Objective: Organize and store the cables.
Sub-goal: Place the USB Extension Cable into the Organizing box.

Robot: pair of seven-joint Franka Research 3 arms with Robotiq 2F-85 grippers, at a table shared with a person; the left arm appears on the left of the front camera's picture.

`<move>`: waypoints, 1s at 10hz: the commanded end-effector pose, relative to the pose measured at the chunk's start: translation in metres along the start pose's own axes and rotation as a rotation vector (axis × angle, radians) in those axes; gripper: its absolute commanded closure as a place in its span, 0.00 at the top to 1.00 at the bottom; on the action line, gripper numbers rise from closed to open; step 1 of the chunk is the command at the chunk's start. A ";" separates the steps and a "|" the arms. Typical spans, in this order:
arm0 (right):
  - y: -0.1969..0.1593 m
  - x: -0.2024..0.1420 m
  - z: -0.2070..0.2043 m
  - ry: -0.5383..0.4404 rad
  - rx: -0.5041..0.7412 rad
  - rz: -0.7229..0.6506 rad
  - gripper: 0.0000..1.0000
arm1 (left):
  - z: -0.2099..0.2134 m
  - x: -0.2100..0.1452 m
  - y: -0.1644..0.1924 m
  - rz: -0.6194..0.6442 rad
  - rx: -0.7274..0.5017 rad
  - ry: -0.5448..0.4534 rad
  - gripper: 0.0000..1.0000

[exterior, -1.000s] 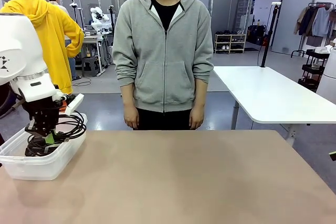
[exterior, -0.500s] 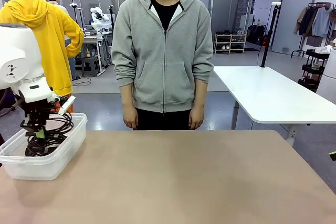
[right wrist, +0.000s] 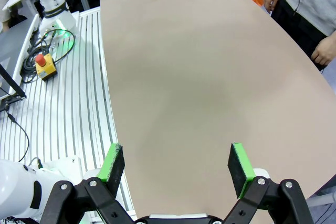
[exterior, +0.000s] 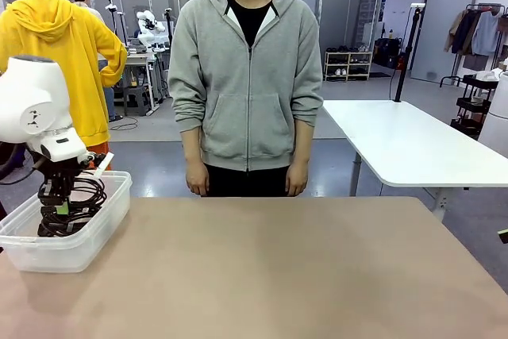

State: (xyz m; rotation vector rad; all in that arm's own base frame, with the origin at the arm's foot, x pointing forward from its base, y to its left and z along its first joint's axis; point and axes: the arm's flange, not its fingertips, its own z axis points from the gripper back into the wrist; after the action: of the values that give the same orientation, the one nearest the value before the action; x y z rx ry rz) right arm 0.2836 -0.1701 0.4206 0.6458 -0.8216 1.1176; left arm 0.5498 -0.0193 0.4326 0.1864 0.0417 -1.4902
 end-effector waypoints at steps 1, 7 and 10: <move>0.000 0.002 0.000 -0.016 -0.004 0.006 1.00 | -0.006 -0.005 0.020 0.041 -0.040 -0.021 0.14; 0.000 0.002 0.000 -0.016 -0.004 0.006 1.00 | -0.009 -0.018 0.013 0.120 -0.066 -0.034 1.00; 0.000 0.002 0.000 -0.016 -0.004 0.006 1.00 | 0.005 -0.027 -0.007 0.125 -0.029 -0.085 1.00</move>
State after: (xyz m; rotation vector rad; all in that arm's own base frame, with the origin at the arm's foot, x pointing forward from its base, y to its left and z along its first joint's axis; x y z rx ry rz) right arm 0.2836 -0.1700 0.4206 0.6466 -0.8217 1.1174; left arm 0.5558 0.0033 0.4393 0.1213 0.0259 -1.3680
